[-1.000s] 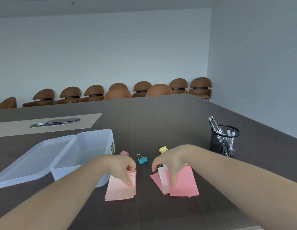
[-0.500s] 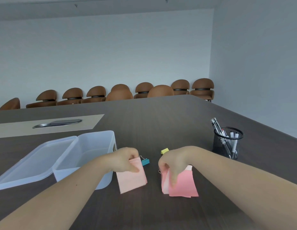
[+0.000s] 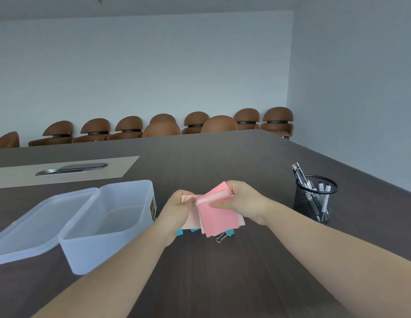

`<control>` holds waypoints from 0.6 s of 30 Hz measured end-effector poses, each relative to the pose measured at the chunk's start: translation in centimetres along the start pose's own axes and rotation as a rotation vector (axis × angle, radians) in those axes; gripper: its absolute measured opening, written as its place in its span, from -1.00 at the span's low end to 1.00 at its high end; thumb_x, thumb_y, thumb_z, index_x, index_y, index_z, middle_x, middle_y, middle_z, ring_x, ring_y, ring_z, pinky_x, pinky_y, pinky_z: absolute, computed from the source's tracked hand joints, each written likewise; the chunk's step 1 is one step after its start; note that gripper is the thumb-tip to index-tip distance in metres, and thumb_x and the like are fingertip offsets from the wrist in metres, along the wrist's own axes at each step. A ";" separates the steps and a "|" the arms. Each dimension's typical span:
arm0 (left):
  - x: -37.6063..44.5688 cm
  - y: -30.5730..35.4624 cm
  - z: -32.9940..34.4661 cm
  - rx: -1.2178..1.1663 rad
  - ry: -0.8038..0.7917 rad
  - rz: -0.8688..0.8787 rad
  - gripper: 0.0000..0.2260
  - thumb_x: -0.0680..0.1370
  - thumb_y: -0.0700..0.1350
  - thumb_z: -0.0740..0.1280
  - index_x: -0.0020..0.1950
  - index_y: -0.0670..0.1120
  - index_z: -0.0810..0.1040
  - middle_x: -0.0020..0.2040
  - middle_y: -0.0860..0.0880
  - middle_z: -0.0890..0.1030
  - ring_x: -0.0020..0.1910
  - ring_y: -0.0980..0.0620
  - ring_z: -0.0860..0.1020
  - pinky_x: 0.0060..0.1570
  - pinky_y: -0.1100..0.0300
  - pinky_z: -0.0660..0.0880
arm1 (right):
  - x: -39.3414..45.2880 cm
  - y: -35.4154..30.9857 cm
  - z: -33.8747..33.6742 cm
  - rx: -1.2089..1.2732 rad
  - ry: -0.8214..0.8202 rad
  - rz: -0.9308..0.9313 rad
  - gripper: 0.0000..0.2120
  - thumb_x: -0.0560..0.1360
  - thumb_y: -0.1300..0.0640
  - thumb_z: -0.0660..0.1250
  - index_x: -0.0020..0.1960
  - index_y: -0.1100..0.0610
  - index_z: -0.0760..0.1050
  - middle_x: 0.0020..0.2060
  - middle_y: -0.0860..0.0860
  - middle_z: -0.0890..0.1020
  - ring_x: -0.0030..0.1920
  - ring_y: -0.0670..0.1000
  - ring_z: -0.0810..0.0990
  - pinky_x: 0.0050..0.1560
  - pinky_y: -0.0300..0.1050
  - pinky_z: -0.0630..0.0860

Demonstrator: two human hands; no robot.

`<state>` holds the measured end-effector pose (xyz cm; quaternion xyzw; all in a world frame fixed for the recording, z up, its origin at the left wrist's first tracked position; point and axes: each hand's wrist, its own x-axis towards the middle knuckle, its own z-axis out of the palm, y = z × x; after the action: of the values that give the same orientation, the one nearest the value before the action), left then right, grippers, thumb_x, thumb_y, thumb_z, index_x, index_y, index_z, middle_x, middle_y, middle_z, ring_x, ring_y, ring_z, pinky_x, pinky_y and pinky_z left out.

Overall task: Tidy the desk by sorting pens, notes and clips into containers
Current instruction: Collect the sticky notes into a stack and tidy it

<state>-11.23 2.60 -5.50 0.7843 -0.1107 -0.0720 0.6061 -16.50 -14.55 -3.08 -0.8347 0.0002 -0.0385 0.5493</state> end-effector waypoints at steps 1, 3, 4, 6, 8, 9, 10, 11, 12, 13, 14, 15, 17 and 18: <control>0.0 0.0 0.3 -0.060 -0.008 -0.001 -0.90 0.62 -0.14 0.20 -0.03 -0.02 0.50 -0.01 -0.05 0.59 -0.09 -0.05 0.54 -0.14 0.07 0.52 | 0.2 0.3 0.4 0.038 0.035 -0.004 -0.76 0.42 0.17 0.46 0.07 0.13 0.55 -0.01 0.05 0.67 -0.01 0.05 0.65 -0.11 -0.10 0.60; -0.1 -0.2 0.7 -0.169 -0.023 0.009 -0.89 0.61 -0.19 0.20 -0.02 -0.05 0.50 -0.04 -0.07 0.59 -0.12 -0.05 0.55 -0.20 0.12 0.48 | 0.6 0.7 1.4 0.091 0.107 -0.021 -0.76 0.44 0.14 0.45 0.07 0.11 0.52 0.02 0.05 0.66 -0.01 0.04 0.64 -0.13 -0.13 0.58; -0.2 -0.2 0.8 -0.225 -0.029 0.012 -0.88 0.61 -0.20 0.19 -0.02 -0.06 0.51 -0.05 -0.10 0.59 -0.11 -0.07 0.55 -0.18 0.11 0.48 | 0.7 0.9 1.9 0.107 0.147 -0.033 -0.79 0.45 0.13 0.44 0.05 0.08 0.50 0.02 0.04 0.65 -0.01 0.04 0.63 -0.13 -0.13 0.57; 0.1 -0.6 0.9 -0.330 -0.026 0.005 -0.85 0.61 -0.21 0.16 -0.02 -0.07 0.53 -0.03 -0.15 0.58 -0.08 -0.11 0.55 -0.12 0.06 0.47 | 0.9 1.5 2.9 0.100 0.237 -0.061 -0.83 0.47 0.10 0.40 0.02 0.06 0.47 0.01 0.03 0.61 0.01 0.05 0.60 -0.05 -0.07 0.57; 0.2 -0.8 1.1 -0.371 0.012 -0.007 -0.82 0.61 -0.14 0.15 -0.05 -0.03 0.55 0.01 -0.16 0.58 -0.05 -0.12 0.54 -0.09 0.04 0.48 | 1.1 2.3 4.1 -0.023 0.335 -0.103 -0.80 0.48 0.05 0.37 0.00 0.13 0.45 -0.01 0.04 0.53 0.04 0.06 0.53 0.04 -0.01 0.54; 0.3 -0.9 1.3 -0.352 0.038 -0.019 -0.80 0.62 -0.05 0.15 -0.07 0.02 0.56 0.03 -0.14 0.58 -0.01 -0.10 0.54 -0.03 0.04 0.49 | 1.3 2.9 4.7 -0.073 0.376 -0.125 -0.77 0.48 0.04 0.36 -0.02 0.17 0.42 -0.03 0.04 0.49 0.03 0.06 0.49 0.05 -0.02 0.50; 0.3 -1.0 1.6 -0.308 0.058 -0.038 -0.77 0.60 0.07 0.13 -0.08 0.08 0.56 0.03 -0.10 0.59 0.03 -0.07 0.53 0.05 0.04 0.50 | 1.4 3.3 5.4 -0.092 0.407 -0.145 -0.76 0.49 0.04 0.35 -0.05 0.19 0.39 -0.06 0.03 0.45 0.02 0.06 0.46 0.03 -0.06 0.47; 0.3 -1.1 2.0 -0.263 0.075 -0.051 -0.74 0.58 0.18 0.12 -0.09 0.12 0.55 0.03 -0.05 0.59 0.07 -0.04 0.53 0.13 0.03 0.50 | 1.5 3.7 6.0 -0.083 0.428 -0.169 -0.78 0.49 0.05 0.35 -0.09 0.16 0.36 -0.08 0.02 0.44 0.00 0.05 0.45 0.00 -0.10 0.43; 0.1 -1.2 2.3 -0.236 0.100 -0.047 -0.72 0.58 0.22 0.11 -0.09 0.11 0.53 0.01 0.00 0.57 0.06 0.01 0.53 0.15 0.04 0.49 | 1.6 3.8 6.6 -0.064 0.440 -0.185 -0.80 0.50 0.06 0.34 -0.11 0.12 0.33 -0.09 0.01 0.44 -0.02 0.04 0.45 -0.03 -0.12 0.42; 0.0 -1.2 2.7 -0.236 0.139 -0.016 -0.73 0.59 0.20 0.12 -0.09 0.09 0.50 -0.01 0.03 0.55 0.01 0.08 0.53 0.12 0.07 0.49 | 1.8 4.0 7.2 -0.026 0.455 -0.209 -0.81 0.48 0.06 0.34 -0.10 0.07 0.32 -0.07 0.02 0.47 -0.02 0.04 0.48 -0.04 -0.08 0.45; -0.1 -1.1 3.1 -0.248 0.179 0.024 -0.77 0.60 0.14 0.15 -0.10 0.05 0.48 -0.04 0.03 0.54 -0.05 0.13 0.52 0.04 0.12 0.50 | 2.0 4.0 7.7 0.024 0.462 -0.218 -0.82 0.46 0.06 0.34 -0.08 0.00 0.32 -0.04 0.03 0.49 0.00 0.05 0.51 -0.02 0.00 0.50; -0.1 -1.0 3.3 -0.262 0.209 0.055 -0.81 0.62 0.06 0.17 -0.09 0.01 0.46 -0.05 0.02 0.53 -0.09 0.16 0.52 -0.04 0.17 0.50 | 2.3 4.0 8.2 0.080 0.461 -0.223 -0.79 0.44 0.08 0.35 -0.05 -0.09 0.31 0.00 0.04 0.51 0.04 0.06 0.53 0.02 0.06 0.53; 0.2 -1.1 3.7 -0.279 0.253 0.096 -0.86 0.63 -0.03 0.18 -0.06 -0.02 0.46 -0.09 0.00 0.54 -0.12 0.14 0.54 -0.13 0.22 0.52 | 2.5 3.7 9.0 0.184 0.447 -0.208 -0.65 0.42 0.10 0.36 -0.02 -0.26 0.28 0.07 0.02 0.51 0.09 0.04 0.55 0.07 0.06 0.57; 0.3 -1.2 3.8 -0.288 0.273 0.110 -0.85 0.64 -0.04 0.17 -0.08 -0.02 0.46 -0.10 0.00 0.55 -0.11 0.10 0.56 -0.11 0.19 0.53 | 2.7 3.6 9.3 0.227 0.446 -0.193 -0.62 0.41 0.07 0.35 -0.01 -0.33 0.27 0.08 0.00 0.53 0.10 0.02 0.56 0.08 0.06 0.58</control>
<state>-11.79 -0.74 -7.62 0.6847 -0.0586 0.0532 0.7245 -13.09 -7.52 -9.89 -0.7347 0.0374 -0.2736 0.6196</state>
